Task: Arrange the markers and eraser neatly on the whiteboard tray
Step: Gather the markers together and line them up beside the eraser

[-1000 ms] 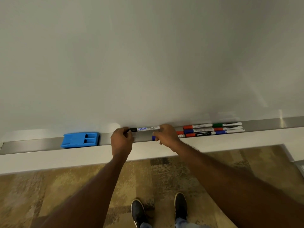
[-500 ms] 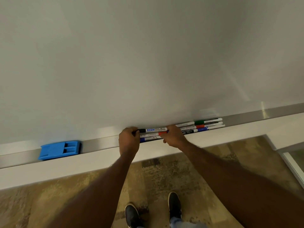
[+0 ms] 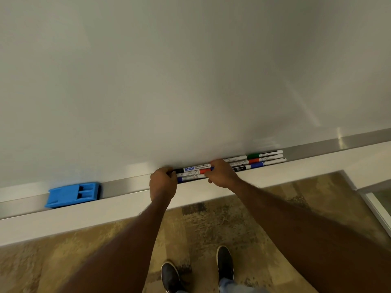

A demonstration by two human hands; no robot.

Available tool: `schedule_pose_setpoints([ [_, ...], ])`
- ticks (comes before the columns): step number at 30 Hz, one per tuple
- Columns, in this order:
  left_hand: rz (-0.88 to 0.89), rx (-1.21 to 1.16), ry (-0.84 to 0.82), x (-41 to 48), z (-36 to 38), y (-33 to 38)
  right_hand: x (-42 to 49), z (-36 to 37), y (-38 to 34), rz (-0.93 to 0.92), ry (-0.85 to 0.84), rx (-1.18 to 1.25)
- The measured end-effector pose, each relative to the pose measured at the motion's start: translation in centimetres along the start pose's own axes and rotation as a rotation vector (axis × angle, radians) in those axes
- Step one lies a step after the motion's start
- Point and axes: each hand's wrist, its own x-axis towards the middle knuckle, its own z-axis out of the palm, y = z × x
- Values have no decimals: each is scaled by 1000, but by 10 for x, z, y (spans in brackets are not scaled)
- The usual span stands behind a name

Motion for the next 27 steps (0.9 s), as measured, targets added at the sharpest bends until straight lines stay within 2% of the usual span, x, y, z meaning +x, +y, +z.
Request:
schedule_pose_setpoints([
  [6, -17, 2, -10, -1, -4, 0, -1, -5, 6, -22, 13, -34],
  [14, -30, -31, -10, -5, -4, -8, -11, -6, 21, 6, 187, -62],
  [20, -23, -53, 3, -4, -11, -12, -16, 1, 20, -26, 234, -79],
  [23, -6, -73, 10, -4, -21, -21, -21, 13, 9, -86, 225, -130],
  [27, 6, -88, 32, -4, -39, -37, -28, 42, -14, -204, 133, -210],
])
